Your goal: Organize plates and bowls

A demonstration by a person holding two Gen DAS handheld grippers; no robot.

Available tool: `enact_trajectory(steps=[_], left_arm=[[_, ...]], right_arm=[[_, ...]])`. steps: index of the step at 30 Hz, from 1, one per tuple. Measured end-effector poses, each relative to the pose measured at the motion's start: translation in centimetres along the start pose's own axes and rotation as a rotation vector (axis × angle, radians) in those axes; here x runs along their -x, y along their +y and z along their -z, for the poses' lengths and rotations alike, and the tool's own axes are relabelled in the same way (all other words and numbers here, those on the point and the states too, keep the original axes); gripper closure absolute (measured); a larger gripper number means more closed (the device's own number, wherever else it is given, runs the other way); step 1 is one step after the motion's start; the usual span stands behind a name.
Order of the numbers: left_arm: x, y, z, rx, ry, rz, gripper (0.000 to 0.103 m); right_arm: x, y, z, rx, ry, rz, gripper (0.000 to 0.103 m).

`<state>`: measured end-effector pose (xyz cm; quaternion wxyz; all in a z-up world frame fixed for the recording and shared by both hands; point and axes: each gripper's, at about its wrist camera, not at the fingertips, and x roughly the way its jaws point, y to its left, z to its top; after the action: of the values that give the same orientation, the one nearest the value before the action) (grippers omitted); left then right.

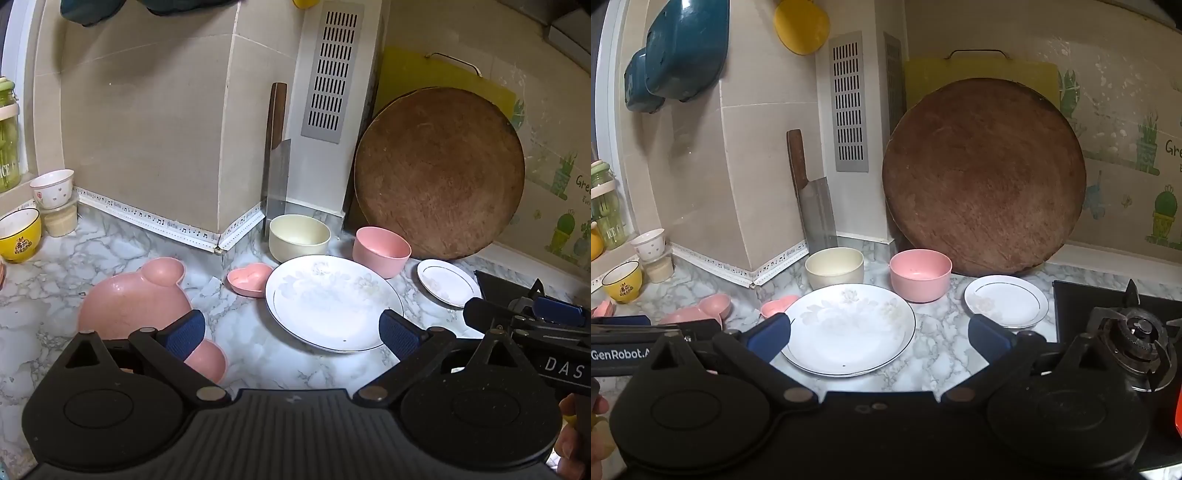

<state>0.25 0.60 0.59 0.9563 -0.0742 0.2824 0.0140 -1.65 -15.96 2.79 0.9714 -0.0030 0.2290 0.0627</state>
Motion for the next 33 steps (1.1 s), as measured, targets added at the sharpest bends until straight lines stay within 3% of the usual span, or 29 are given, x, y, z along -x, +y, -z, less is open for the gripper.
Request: enact_trajectory(steps=[33], left_arm=[[-0.8,0.4,0.4,0.013,0.044,0.003,0.002]], right_arm=[[-0.7,0.1,0.3,-0.011,0.041,0.001,0.000]])
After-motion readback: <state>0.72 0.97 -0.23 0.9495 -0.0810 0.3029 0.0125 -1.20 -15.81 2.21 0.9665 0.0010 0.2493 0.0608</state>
